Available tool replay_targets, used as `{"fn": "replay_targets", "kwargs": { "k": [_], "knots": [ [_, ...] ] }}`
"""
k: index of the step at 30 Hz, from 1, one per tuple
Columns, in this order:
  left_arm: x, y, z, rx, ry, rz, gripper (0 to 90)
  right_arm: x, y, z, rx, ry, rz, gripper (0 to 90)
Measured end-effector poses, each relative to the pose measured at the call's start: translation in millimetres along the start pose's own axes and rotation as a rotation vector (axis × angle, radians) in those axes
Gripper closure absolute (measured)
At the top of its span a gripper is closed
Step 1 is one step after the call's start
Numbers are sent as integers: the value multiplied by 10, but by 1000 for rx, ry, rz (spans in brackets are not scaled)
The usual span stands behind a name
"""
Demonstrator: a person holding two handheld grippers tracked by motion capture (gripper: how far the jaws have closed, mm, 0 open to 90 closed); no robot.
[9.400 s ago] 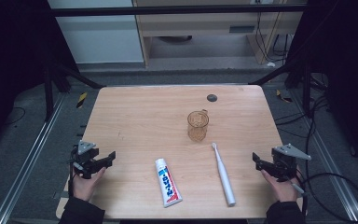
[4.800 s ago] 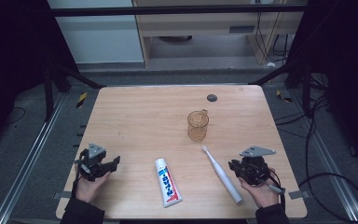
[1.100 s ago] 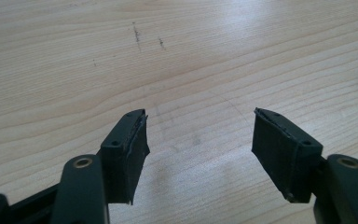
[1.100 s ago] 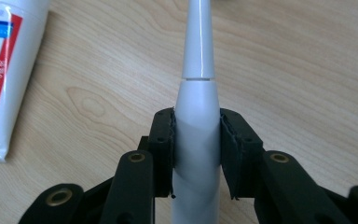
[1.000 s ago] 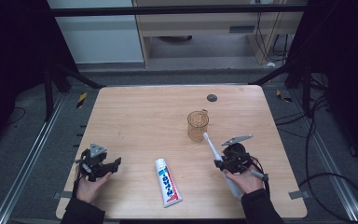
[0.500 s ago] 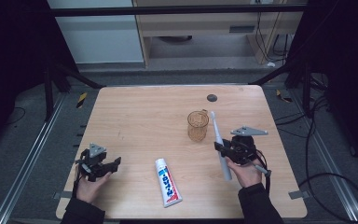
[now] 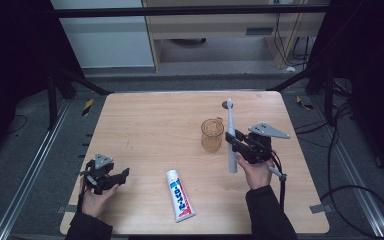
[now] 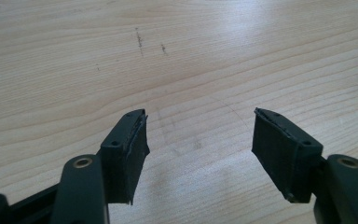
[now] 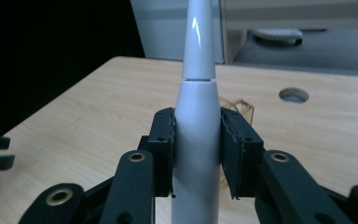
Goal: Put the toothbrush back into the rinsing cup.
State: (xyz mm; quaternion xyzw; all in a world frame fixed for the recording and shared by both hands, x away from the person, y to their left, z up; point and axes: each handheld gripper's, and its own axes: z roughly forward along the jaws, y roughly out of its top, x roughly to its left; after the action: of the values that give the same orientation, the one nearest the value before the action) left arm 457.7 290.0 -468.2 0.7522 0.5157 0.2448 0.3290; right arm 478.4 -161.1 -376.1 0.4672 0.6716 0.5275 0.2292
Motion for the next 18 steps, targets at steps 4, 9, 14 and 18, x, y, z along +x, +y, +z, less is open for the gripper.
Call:
{"fn": "replay_targets", "kwargs": {
  "k": [4, 9, 14, 18],
  "knots": [
    [1, 0, 0, -1, 0, -1, 351, -16, 36, 32, -45, -9, 5, 674],
    [2, 0, -4, -5, 0, -3, 351, -85, 145, 88, -130, -29, 26, 674],
    [6, 0, -5, -7, 0, -4, 351, -132, 226, 135, -178, -44, 36, 674],
    [8, -1, -9, -11, 0, -6, 354, -170, 307, 230, -205, -45, 47, 674]
  ]
}}
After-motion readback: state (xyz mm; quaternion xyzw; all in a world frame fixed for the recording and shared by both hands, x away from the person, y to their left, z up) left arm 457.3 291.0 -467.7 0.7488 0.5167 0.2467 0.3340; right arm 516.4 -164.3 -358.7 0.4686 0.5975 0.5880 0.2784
